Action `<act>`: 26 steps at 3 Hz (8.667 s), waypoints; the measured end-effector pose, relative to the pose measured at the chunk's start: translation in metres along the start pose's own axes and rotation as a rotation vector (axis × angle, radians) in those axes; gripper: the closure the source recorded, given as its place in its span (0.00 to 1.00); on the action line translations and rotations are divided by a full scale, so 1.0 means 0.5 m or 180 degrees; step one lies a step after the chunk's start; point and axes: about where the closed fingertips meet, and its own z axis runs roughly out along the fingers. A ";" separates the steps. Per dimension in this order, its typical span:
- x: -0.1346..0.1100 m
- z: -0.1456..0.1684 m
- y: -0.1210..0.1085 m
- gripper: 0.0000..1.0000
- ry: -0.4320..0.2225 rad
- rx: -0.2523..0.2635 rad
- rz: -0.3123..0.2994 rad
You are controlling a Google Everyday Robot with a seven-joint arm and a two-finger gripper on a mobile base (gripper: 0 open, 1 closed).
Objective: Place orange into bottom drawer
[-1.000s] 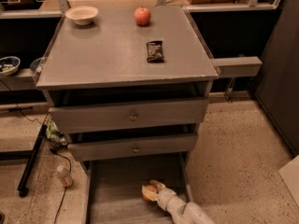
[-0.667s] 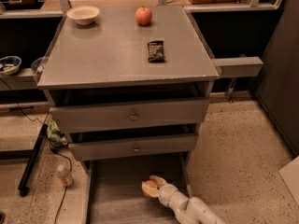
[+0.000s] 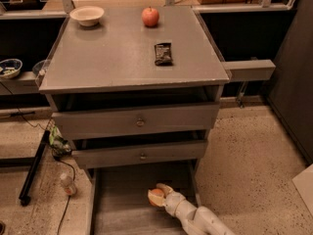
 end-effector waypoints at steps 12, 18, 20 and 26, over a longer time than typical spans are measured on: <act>-0.059 0.029 0.043 1.00 0.0255 -0.0251 -0.0744; 0.000 0.060 0.042 1.00 0.0016 -0.1162 -0.0463; 0.022 0.070 0.040 1.00 0.0032 -0.1300 -0.0365; 0.036 0.169 0.108 1.00 -0.0084 -0.1547 -0.0366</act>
Offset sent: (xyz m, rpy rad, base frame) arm 0.0190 -0.0173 0.0126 -0.2349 -0.0593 -0.1994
